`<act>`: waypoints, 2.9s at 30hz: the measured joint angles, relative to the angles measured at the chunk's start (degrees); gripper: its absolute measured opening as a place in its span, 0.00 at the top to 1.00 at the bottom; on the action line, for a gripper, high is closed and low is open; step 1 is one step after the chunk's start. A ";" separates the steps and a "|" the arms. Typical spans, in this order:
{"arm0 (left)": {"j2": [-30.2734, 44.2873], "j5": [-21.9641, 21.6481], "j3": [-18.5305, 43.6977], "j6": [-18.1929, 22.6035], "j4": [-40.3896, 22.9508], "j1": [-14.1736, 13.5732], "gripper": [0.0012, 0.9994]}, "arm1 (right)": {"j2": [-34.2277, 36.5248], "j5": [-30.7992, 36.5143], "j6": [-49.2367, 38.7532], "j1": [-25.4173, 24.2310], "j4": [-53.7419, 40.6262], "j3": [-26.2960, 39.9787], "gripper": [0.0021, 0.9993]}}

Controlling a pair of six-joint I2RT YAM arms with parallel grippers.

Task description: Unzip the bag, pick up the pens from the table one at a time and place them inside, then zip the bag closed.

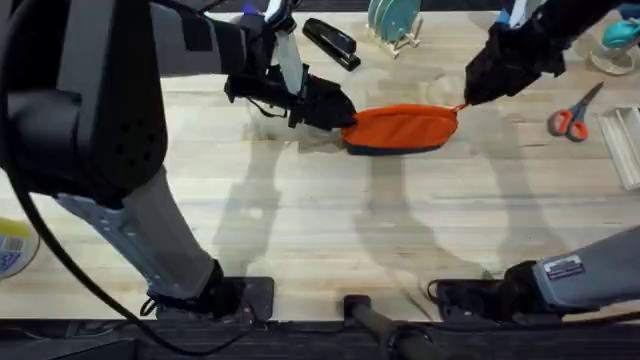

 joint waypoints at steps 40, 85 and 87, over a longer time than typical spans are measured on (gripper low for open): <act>0.00 -0.13 0.00 -1.29 -0.02 -0.04 0.96 | -3.48 0.05 -4.64 -9.46 6.22 -10.78 0.86; -0.04 -10.16 1.12 -20.90 -0.62 0.02 0.00 | -33.79 -4.26 -5.95 -9.48 -5.21 -10.78 0.00; -0.38 -12.98 1.88 -22.79 -1.08 0.02 0.00 | -34.17 -4.26 -6.08 -9.48 -5.43 -10.78 0.00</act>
